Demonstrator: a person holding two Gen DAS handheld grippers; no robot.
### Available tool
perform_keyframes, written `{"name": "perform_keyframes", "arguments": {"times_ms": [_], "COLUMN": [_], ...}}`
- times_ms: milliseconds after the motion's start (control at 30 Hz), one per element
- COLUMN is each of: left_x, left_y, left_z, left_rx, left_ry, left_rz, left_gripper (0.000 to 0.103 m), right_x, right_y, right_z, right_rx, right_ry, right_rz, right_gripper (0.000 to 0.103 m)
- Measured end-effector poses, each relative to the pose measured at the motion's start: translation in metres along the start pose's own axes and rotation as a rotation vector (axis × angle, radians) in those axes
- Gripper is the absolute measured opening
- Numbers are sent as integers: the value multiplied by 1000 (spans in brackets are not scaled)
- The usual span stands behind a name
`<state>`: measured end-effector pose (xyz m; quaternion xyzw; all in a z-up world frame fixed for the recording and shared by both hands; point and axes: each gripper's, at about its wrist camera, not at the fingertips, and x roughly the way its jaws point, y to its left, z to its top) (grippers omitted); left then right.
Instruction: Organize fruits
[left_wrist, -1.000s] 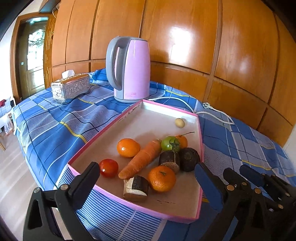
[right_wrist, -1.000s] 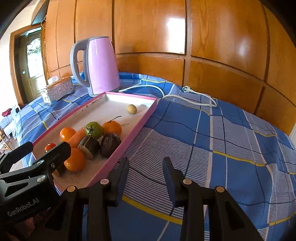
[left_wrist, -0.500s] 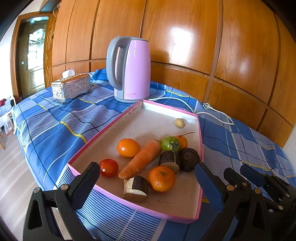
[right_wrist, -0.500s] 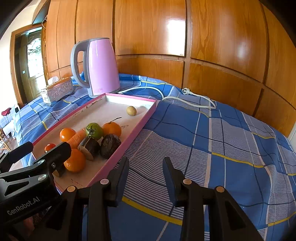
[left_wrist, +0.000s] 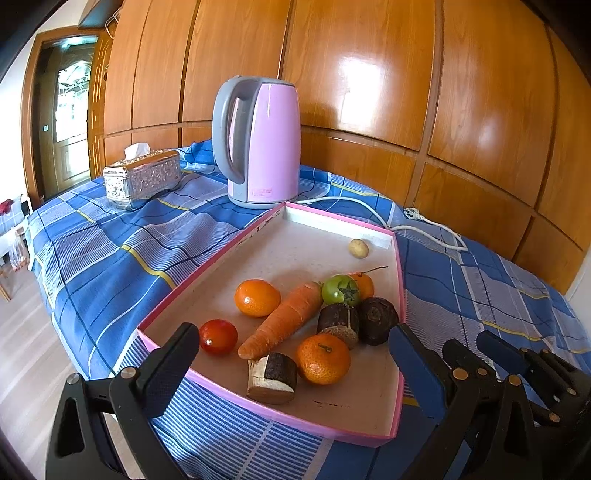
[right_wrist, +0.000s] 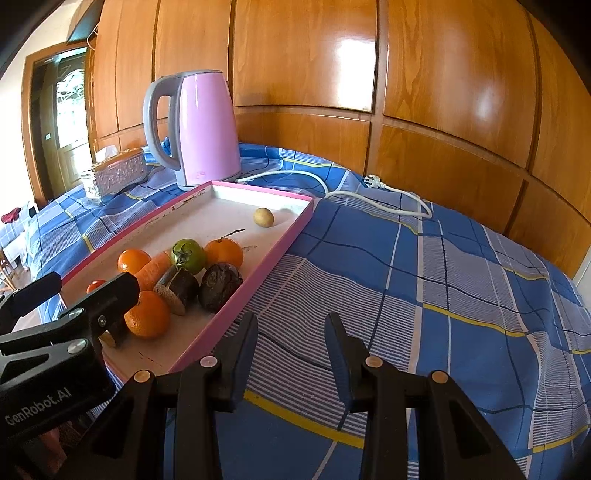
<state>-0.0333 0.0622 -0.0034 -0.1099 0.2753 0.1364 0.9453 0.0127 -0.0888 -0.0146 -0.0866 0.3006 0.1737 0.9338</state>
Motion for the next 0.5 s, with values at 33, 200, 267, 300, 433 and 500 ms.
{"name": "perform_keyframes", "arguments": {"times_ms": [33,200,267,300,433,500], "left_x": [0,-1,-4,-6,-7,-6], "left_y": [0,-2,-3,-3,-4,-4], "left_z": [0,1,1,1,1,1], "left_rx": [0,14,25,28,32,26], "left_ry": [-2,-11,-28,-40,-44,-39], "left_rz": [-1,-10,-27,-31,-38,-38], "left_gripper": [103,103,102,102,102,102], "right_x": [0,0,0,0,1,0], "right_y": [0,1,2,2,1,0], "right_z": [0,0,0,-1,0,-1], "right_rx": [-2,-10,-14,-16,-13,-11], "right_ry": [0,0,1,2,3,2], "right_rz": [0,-3,-7,-11,-14,-17], "right_gripper": [38,38,38,38,38,38]}}
